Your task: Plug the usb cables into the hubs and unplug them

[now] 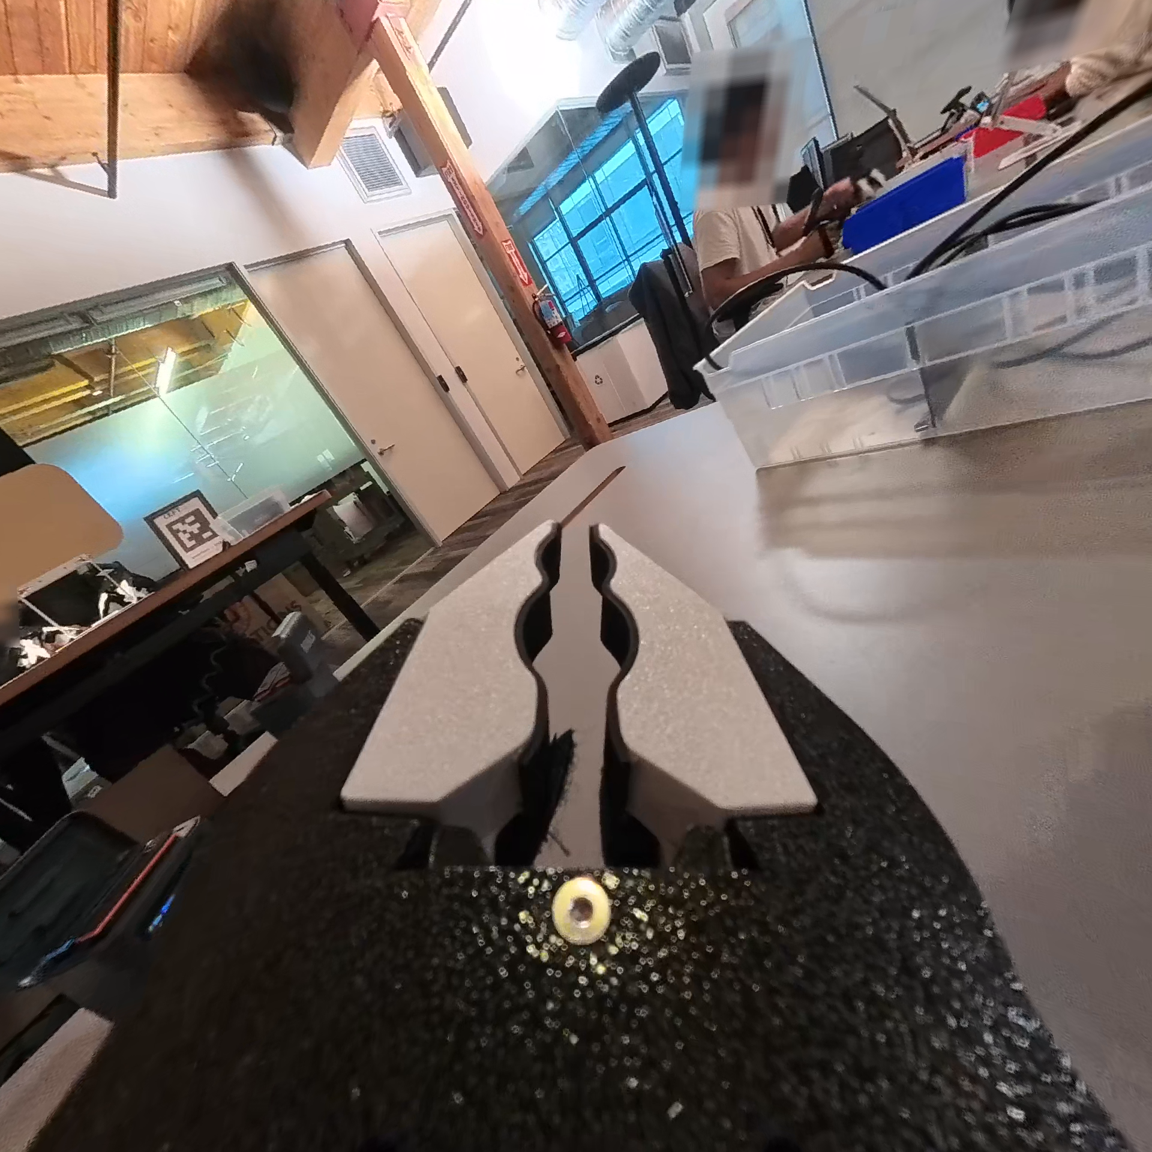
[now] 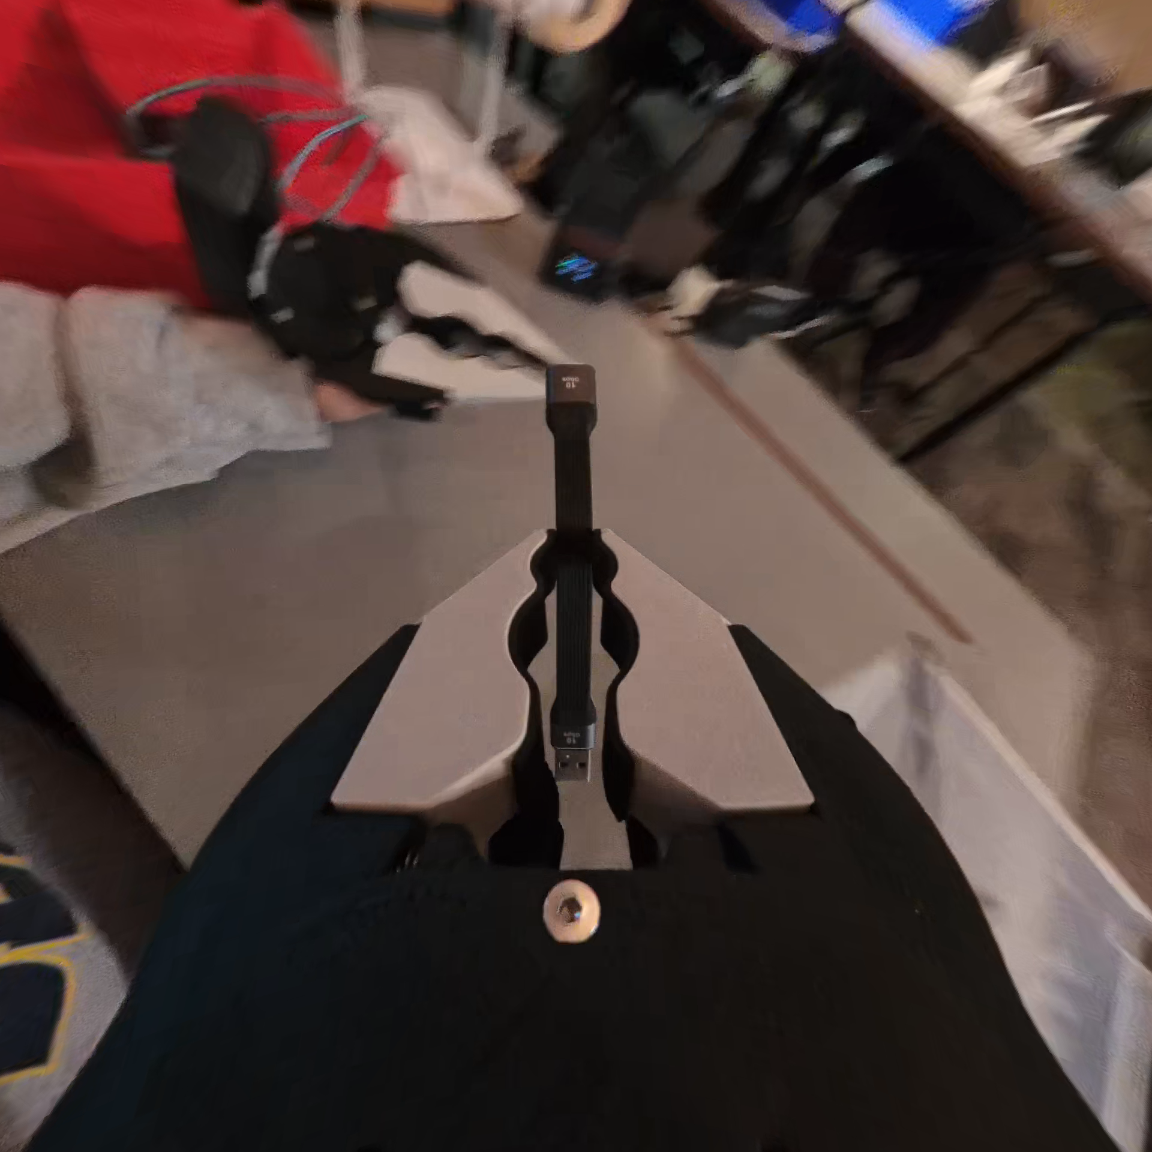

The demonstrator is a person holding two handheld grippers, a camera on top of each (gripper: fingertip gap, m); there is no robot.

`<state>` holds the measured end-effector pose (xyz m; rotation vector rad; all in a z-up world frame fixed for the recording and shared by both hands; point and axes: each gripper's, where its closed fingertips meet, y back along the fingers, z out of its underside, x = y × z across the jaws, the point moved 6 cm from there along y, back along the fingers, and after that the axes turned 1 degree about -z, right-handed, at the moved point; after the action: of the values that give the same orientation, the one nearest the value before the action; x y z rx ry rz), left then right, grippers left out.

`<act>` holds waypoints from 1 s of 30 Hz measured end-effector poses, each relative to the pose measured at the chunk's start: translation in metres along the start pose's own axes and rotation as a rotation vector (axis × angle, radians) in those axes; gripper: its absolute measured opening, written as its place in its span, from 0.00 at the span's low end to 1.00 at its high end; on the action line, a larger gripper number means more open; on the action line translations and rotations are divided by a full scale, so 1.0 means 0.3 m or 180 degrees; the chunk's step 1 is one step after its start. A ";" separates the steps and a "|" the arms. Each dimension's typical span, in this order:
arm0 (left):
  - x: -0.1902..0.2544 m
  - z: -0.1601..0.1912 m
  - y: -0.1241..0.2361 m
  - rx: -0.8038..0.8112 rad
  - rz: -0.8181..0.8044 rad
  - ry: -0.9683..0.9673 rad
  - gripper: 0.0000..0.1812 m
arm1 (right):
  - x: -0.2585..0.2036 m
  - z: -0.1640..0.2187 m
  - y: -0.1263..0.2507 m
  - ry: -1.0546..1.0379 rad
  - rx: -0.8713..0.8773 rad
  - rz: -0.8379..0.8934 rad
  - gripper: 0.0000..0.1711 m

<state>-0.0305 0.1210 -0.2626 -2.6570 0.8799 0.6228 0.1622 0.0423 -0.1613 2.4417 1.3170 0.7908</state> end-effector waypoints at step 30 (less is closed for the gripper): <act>0.017 0.016 0.007 -0.0171 0.0044 -0.0058 0.05 | 0.202 -0.082 -0.203 -0.0105 0.2052 0.1388 0.25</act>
<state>-0.0297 0.1186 -0.2695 -2.6906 0.8896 0.6821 0.1328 0.1259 -0.1487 3.3077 1.1677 0.4437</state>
